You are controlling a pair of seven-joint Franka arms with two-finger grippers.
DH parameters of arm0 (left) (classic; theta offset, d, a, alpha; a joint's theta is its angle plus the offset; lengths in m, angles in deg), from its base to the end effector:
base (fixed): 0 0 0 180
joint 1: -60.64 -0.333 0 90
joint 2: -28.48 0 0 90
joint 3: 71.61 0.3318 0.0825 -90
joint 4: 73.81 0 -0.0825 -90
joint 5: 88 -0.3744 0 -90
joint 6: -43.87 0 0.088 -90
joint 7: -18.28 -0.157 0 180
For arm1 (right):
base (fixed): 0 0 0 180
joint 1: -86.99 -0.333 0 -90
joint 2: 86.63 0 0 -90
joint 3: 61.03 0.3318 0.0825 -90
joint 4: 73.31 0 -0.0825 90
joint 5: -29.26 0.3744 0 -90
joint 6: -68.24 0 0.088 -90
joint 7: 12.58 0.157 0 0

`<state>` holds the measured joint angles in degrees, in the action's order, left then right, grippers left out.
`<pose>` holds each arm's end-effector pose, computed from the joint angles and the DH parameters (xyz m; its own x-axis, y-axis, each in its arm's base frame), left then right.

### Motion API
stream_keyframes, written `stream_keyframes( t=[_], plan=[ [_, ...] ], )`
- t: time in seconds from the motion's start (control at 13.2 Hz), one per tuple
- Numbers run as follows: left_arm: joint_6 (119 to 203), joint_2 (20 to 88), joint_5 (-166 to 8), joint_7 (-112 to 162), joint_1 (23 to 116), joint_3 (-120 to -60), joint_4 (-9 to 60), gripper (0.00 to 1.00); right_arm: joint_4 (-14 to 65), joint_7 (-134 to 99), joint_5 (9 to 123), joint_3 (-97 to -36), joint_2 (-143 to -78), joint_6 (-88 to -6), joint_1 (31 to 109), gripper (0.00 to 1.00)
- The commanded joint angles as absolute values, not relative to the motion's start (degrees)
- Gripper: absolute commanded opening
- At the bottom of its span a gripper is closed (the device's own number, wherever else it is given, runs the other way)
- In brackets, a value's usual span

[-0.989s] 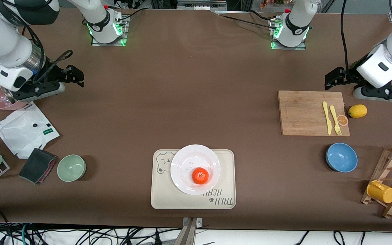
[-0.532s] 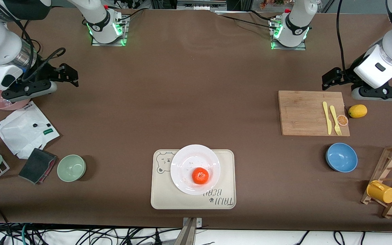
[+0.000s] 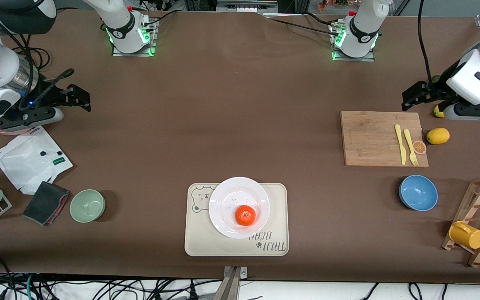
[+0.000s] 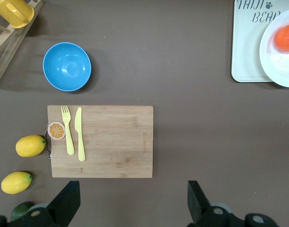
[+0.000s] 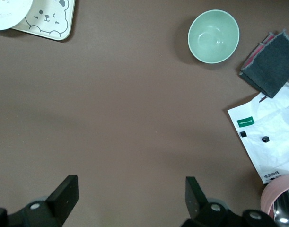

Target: Place orange and plate with both arms

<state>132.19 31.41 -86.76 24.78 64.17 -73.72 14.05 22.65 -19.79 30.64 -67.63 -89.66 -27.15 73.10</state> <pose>0.5530 -0.0576 0.5769 0.9989 0.0144 -0.0454 0.0153 -0.9997 0.0185 0.5554 0.0759 0.5210 0.9670 0.2477 -0.0597 0.2466 -0.9688 -0.0254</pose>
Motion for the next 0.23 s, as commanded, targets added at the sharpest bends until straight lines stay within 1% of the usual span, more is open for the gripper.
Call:
stream_keyframes(
  t=[0.0,0.15],
  plan=[
    [130.3,31.6,-87.9,26.3,64.2,-73.5,12.3,1.00,20.9,-19.4,29.8,-67.4,-90.1,-25.7,73.1,1.00],
    [129.7,32.2,-88.6,25.7,64.6,-74.1,11.6,1.00,21.0,-19.4,29.6,-67.4,-90.1,-25.5,73.1,1.00]
  ],
)
